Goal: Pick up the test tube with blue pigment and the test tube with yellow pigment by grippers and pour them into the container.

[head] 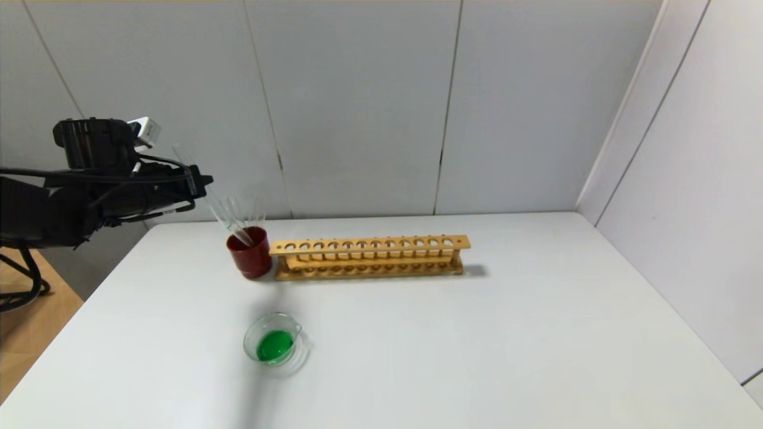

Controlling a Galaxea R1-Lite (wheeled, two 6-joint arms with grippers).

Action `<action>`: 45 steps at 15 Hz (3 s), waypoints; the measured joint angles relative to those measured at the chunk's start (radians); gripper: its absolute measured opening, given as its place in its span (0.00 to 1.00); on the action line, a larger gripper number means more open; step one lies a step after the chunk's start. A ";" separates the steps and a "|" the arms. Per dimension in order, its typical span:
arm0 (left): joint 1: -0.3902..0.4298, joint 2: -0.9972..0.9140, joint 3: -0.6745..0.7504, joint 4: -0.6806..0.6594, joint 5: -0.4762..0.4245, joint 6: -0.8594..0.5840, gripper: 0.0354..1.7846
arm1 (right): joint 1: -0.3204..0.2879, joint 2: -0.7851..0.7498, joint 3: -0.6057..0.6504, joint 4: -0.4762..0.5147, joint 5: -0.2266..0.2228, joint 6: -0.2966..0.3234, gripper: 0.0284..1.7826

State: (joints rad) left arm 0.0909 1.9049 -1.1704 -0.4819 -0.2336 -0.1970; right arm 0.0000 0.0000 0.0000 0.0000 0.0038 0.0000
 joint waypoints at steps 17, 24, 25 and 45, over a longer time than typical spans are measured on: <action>-0.023 0.151 0.158 -0.328 0.003 0.007 0.16 | 0.000 0.000 0.000 0.000 0.000 0.000 0.98; -0.037 0.168 0.198 -0.372 0.003 0.011 0.16 | 0.000 0.000 0.000 0.000 0.000 0.000 0.98; -0.037 0.168 0.200 -0.379 0.003 0.011 0.17 | 0.000 0.000 0.000 0.000 0.000 0.000 0.98; -0.063 -0.321 0.194 -0.108 0.037 0.088 0.98 | 0.000 0.000 0.000 0.000 0.000 0.000 0.98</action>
State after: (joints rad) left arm 0.0279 1.5836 -0.9766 -0.5898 -0.1970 -0.1087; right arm 0.0000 0.0000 0.0000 0.0000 0.0038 0.0000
